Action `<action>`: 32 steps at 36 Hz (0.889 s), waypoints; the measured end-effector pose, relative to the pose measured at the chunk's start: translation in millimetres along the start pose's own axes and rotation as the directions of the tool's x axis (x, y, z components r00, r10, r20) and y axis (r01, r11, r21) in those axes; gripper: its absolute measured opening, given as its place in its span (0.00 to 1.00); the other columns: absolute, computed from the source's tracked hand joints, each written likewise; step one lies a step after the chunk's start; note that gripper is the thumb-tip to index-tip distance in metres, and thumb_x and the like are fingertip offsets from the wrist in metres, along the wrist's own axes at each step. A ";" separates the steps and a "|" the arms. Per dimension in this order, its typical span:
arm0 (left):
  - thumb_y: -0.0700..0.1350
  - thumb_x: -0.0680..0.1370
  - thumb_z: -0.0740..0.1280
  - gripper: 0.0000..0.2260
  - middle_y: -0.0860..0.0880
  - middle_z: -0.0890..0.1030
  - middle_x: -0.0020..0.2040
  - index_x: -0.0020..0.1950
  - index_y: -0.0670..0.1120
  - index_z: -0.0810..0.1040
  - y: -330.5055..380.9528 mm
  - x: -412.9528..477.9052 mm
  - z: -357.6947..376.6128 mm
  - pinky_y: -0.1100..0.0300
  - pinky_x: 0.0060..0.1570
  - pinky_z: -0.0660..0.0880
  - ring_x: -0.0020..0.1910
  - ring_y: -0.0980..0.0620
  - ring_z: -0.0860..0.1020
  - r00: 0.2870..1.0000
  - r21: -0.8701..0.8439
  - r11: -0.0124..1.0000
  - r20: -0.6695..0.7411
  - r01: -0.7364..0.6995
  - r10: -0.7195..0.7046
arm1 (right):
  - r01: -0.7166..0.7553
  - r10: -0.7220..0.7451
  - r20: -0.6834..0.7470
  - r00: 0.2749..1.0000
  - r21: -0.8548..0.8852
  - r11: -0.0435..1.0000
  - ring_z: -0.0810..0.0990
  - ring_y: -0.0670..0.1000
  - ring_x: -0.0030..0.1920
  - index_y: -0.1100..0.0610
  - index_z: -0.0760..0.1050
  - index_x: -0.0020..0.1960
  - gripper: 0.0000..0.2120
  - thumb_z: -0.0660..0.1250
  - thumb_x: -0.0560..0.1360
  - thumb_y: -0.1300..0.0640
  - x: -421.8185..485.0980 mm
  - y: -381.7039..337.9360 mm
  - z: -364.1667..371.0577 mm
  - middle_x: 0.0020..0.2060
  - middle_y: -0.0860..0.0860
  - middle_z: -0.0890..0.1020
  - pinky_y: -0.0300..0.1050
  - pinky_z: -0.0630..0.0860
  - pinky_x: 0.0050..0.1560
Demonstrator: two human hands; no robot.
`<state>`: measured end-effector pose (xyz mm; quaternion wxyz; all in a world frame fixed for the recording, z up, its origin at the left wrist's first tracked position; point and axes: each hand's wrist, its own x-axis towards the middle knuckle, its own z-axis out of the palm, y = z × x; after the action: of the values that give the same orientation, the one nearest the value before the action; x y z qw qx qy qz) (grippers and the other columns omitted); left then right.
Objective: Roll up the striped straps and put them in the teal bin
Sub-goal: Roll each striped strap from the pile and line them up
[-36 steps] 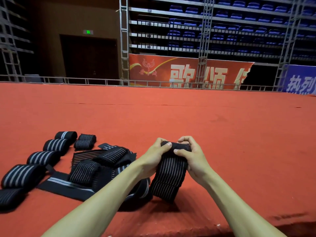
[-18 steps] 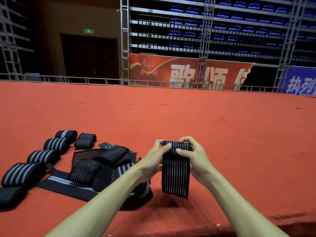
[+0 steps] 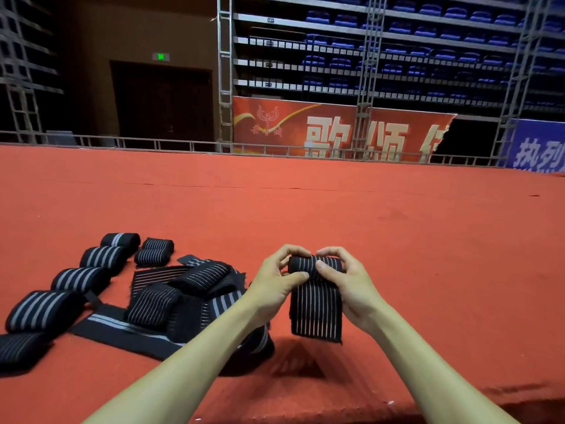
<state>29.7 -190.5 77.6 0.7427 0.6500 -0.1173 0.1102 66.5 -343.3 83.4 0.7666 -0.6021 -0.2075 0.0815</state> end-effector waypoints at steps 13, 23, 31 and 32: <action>0.41 0.81 0.65 0.05 0.45 0.78 0.49 0.57 0.45 0.74 -0.8 5.6 6.2 0.56 0.46 0.78 0.46 0.52 0.78 0.996 0.019 0.999 -0.072 0.047 -0.045 | 0.030 -0.028 -0.020 0.999 0.109 0.994 0.78 0.52 0.41 0.56 0.72 0.57 0.16 0.66 0.75 0.72 1.2 -0.2 5.4 0.43 0.56 0.76 0.48 0.79 0.42; 0.38 0.78 0.69 0.14 0.41 0.77 0.55 0.60 0.52 0.75 -0.8 0.9 -0.1 0.51 0.49 0.81 0.48 0.50 0.80 0.999 0.093 0.995 -0.047 0.023 -0.018 | -0.035 0.039 -0.073 0.997 0.054 0.998 0.80 0.54 0.39 0.56 0.71 0.55 0.08 0.66 0.78 0.65 1.1 4.1 5.0 0.44 0.56 0.78 0.51 0.80 0.38; 0.53 0.83 0.61 0.12 0.47 0.80 0.49 0.52 0.45 0.76 6.1 1.9 0.8 0.56 0.43 0.78 0.47 0.45 0.80 0.942 -0.026 0.946 -0.089 0.323 -0.324 | -0.006 0.003 -0.068 0.998 -0.031 1.000 0.78 0.53 0.41 0.55 0.72 0.54 0.12 0.67 0.76 0.69 -0.5 5.3 2.9 0.46 0.55 0.75 0.50 0.79 0.37; 0.50 0.82 0.63 0.10 0.46 0.79 0.47 0.52 0.44 0.76 5.6 2.9 0.5 0.56 0.42 0.76 0.46 0.44 0.79 0.945 -0.052 0.951 -0.107 0.304 -0.308 | -0.004 0.002 -0.081 0.997 -0.035 0.999 0.78 0.53 0.42 0.55 0.72 0.55 0.12 0.67 0.76 0.68 -0.3 5.8 3.3 0.47 0.56 0.76 0.50 0.79 0.37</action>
<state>30.7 -190.2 83.9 0.7675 0.6399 0.0255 0.0283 65.6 -338.9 78.4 0.7637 -0.6185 -0.1769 0.0546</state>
